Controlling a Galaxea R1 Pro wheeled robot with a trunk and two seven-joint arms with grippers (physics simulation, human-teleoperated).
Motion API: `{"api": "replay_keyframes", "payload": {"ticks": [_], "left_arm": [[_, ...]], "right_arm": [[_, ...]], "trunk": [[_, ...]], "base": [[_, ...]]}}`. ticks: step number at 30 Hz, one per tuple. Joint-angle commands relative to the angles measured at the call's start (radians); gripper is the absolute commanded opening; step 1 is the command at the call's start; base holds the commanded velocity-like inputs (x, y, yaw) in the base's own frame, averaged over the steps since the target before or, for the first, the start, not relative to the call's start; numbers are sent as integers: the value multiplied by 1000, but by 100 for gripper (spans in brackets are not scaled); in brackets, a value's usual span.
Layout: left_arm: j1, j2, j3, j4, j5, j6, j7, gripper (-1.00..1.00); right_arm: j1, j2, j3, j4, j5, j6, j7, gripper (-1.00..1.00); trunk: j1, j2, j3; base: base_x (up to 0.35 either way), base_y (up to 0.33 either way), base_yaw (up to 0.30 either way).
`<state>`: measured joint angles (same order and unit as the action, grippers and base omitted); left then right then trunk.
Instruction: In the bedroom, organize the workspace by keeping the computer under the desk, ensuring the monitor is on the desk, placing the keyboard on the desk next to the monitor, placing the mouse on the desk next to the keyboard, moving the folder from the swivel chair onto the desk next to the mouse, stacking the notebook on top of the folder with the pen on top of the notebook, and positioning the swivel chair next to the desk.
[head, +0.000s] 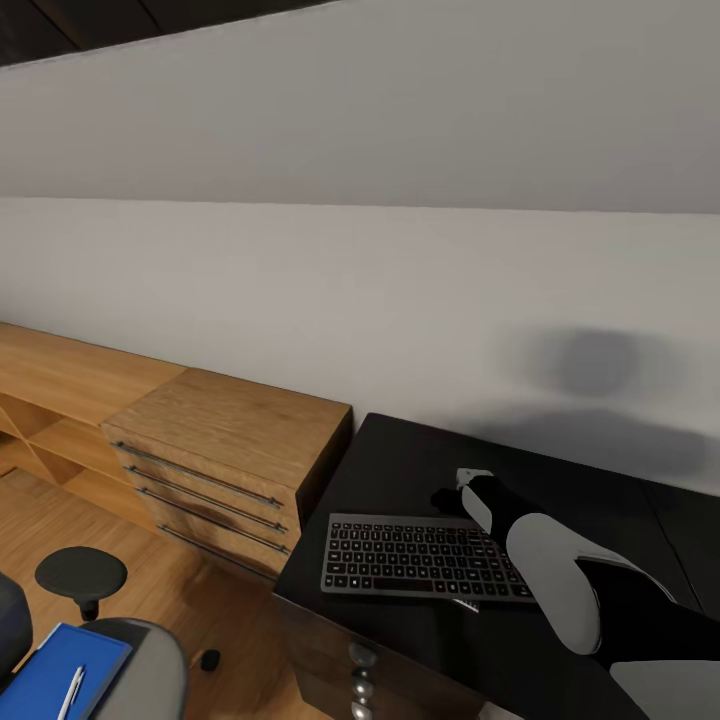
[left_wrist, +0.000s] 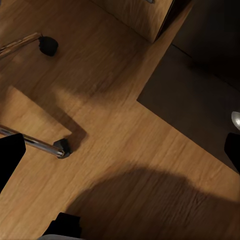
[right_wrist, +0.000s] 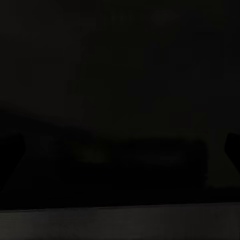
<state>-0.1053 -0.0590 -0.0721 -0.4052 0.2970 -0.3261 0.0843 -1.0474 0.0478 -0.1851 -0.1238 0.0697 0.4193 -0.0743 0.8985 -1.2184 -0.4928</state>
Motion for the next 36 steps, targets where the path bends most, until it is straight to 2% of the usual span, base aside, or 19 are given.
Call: {"api": "replay_keyframes", "payload": {"ticks": [1,15,36], "left_arm": [[-1,1,-8,0,3,-4,9,100],[-1,2,-8,0,3,-5,8,100],[-1,2,-8,0,2,-5,8,100]], "right_arm": [[0,1,-8,-2,7,6,-2,100],[0,1,-8,-2,7,6,-2,100],[0,0,-8,-2,7,6,-2,100]], "trunk": [[0,-1,-1],[0,-1,-1],[0,-1,-1]], "base": [[0,0,0],[-76,0,0],[-16,0,0]]}}
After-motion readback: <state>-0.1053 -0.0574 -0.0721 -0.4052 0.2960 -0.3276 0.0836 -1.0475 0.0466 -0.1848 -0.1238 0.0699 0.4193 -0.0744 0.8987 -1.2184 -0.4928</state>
